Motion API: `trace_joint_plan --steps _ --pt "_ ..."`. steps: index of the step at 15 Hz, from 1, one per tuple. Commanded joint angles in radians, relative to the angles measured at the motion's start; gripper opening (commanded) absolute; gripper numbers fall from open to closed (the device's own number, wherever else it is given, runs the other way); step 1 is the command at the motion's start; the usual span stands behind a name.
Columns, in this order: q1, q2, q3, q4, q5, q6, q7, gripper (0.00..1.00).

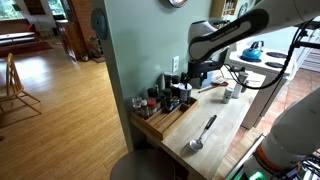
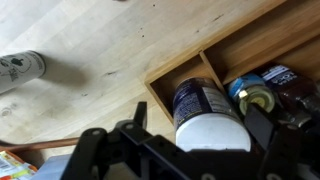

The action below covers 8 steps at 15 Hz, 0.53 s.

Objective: Place the blue container on the tray

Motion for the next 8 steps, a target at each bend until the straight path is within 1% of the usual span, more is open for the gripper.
trace_joint_plan --steps 1,3,7,8 --pt "0.031 0.011 -0.049 -0.042 0.083 0.018 -0.223 1.0" --pt "0.03 0.015 -0.068 -0.072 0.107 0.035 -0.325 1.0" --pt "0.019 0.016 -0.113 -0.152 0.125 0.156 -0.482 0.99" --pt "0.022 0.022 -0.123 -0.166 0.135 0.189 -0.516 0.89"
